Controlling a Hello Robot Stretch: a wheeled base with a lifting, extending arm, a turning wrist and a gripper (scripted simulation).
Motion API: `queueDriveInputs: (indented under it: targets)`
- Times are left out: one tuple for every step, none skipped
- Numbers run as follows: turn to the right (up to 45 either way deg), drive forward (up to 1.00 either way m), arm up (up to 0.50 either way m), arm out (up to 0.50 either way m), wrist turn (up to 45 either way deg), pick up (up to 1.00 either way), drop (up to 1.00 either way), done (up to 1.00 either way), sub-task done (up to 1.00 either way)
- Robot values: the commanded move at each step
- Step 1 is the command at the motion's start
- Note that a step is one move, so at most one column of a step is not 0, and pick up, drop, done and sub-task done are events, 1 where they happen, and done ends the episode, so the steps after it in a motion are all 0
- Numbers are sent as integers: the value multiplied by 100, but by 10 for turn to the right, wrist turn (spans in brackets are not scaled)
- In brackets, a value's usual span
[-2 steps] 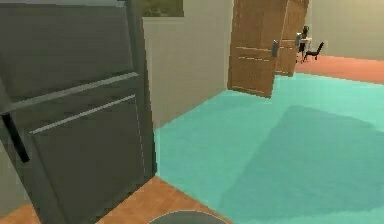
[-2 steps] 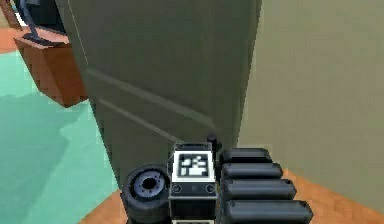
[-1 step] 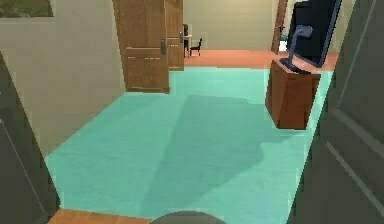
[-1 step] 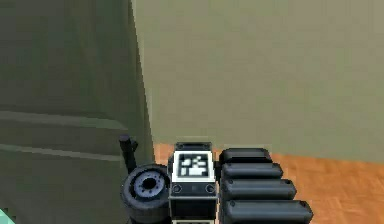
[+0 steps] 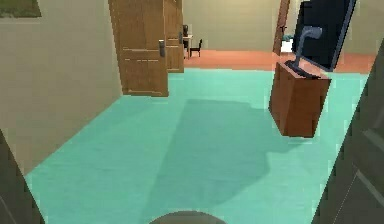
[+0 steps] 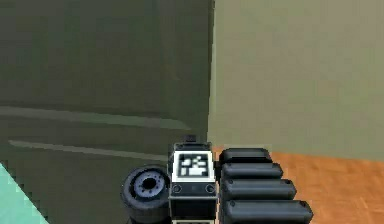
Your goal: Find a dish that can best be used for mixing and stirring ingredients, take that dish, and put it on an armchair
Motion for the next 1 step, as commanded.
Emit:
queueDriveInputs:
  targets:
    - [-450, 0, 0, 0, 0, 0, 0, 0, 0]
